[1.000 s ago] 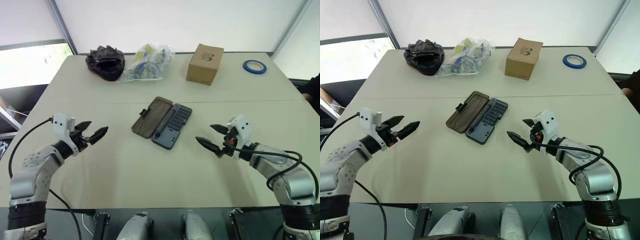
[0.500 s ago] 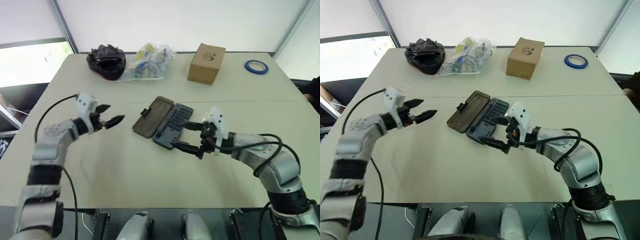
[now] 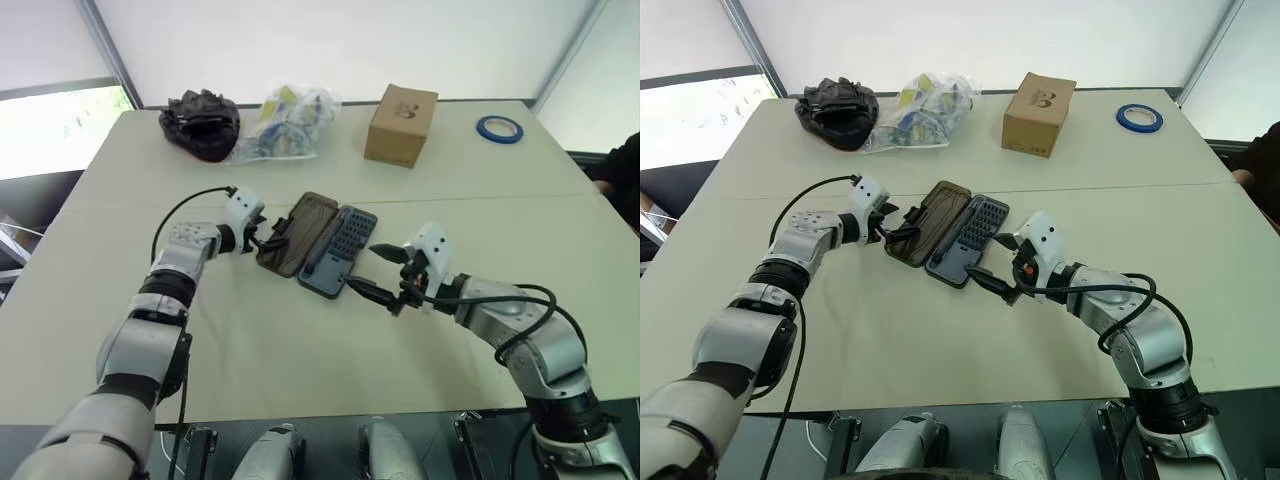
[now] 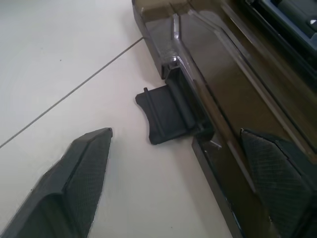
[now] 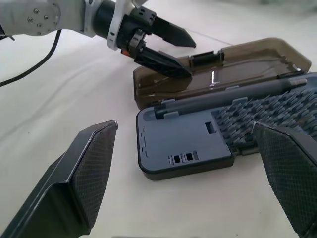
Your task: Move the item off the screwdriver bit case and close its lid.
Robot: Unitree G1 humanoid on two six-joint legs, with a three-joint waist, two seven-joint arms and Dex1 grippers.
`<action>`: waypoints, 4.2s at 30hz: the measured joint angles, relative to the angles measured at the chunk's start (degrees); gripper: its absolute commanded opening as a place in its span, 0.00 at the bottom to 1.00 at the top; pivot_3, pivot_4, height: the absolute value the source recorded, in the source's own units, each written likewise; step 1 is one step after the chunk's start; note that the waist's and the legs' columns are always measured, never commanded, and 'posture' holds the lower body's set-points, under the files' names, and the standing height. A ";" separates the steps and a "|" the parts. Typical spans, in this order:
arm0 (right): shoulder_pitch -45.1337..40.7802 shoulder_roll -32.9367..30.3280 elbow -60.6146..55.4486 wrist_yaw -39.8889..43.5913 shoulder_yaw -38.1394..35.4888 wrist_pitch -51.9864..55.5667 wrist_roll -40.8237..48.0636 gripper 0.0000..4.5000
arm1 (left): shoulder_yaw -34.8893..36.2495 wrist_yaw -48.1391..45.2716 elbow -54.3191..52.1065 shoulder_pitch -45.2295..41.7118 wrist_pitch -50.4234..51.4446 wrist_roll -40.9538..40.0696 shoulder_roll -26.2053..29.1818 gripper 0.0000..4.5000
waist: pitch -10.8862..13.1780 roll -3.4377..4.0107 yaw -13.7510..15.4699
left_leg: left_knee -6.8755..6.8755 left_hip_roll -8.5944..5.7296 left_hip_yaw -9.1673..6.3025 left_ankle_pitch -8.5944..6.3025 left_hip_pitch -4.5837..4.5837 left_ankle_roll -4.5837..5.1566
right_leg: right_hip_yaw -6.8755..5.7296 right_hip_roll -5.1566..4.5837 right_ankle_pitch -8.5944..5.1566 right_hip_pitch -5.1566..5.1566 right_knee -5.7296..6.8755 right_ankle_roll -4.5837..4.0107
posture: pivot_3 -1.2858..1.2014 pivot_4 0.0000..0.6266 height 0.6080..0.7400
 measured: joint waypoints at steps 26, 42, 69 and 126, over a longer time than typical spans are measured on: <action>1.13 -0.91 -0.12 -1.01 -1.41 -1.44 -0.11 1.00 | -7.87 -20.19 3.28 -3.57 -37.69 9.76 7.10 0.00 | -0.05 -0.04 0.19 | -0.01 -0.03 -0.01 0.00 -0.04 0.00 | -0.02 -0.03 0.00 0.00 -0.03 0.00 | 0.52 0.24 1.00; 4.26 -1.02 -0.99 -3.08 -3.46 -1.72 -0.43 1.00 | -24.28 7.02 10.73 -11.99 -62.51 34.55 8.10 0.00 | -0.18 -0.18 0.34 | -0.04 -0.03 -0.01 -0.01 0.27 0.02 | 0.04 0.00 -0.01 0.30 0.02 0.02 | 0.52 0.24 1.00; 2.38 0.43 1.99 -3.06 -3.27 -2.27 -1.17 1.00 | 0.28 -17.46 15.31 -11.06 -33.98 9.31 3.64 0.91 | -0.22 -0.23 -0.65 | 0.31 -0.05 -0.01 0.00 -0.73 0.02 | -0.01 0.00 -0.03 -0.74 0.40 0.07 | 0.52 0.24 1.00; -37.11 5.31 60.05 21.98 17.05 -11.90 -25.98 0.69 | 5.71 -2.39 -76.37 58.76 7.03 -9.15 15.13 0.00 | -0.28 0.43 -0.29 | -0.15 0.02 0.10 0.01 0.43 -0.02 | 0.09 -0.03 -0.03 0.34 -0.02 0.02 | 0.52 0.24 1.00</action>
